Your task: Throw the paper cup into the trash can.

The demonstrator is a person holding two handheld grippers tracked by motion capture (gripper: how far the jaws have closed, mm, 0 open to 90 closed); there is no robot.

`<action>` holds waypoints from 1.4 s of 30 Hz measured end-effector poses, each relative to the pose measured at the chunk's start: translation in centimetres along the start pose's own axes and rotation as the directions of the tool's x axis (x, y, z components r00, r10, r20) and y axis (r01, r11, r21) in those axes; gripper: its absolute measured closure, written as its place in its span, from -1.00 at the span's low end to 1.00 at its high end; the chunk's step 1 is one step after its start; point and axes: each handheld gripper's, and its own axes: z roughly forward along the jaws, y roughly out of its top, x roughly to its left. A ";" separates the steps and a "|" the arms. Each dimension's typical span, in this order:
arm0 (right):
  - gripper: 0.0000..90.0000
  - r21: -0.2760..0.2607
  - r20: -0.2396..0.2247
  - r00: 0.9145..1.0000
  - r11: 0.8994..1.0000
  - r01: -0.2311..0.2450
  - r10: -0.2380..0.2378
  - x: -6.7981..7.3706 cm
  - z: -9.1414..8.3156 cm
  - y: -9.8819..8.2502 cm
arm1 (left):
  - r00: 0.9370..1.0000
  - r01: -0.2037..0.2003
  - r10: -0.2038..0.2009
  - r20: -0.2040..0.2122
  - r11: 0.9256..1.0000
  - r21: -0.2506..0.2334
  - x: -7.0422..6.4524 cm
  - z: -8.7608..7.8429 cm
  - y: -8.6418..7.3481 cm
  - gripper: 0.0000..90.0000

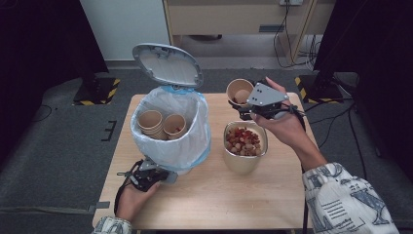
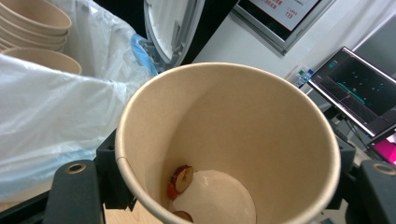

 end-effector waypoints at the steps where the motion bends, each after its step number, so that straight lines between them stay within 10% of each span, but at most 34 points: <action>1: -0.39 -0.003 -0.003 1.000 1.000 -0.003 0.003 0.0 0.1 0.1 | 1.000 0.000 0.000 -0.001 1.000 0.000 0.0 0.0 0.0 1.00; 24: -0.39 -0.037 -0.089 0.990 0.993 -0.110 0.106 1.1 1.3 3.3 | 1.000 0.007 -0.007 0.001 1.000 -0.004 -0.1 0.0 0.0 1.00; 42: -0.39 -0.067 -0.164 0.968 0.976 -0.205 0.192 1.9 3.4 4.8 | 1.000 0.001 -0.001 0.005 1.000 -0.004 -0.1 0.1 0.0 1.00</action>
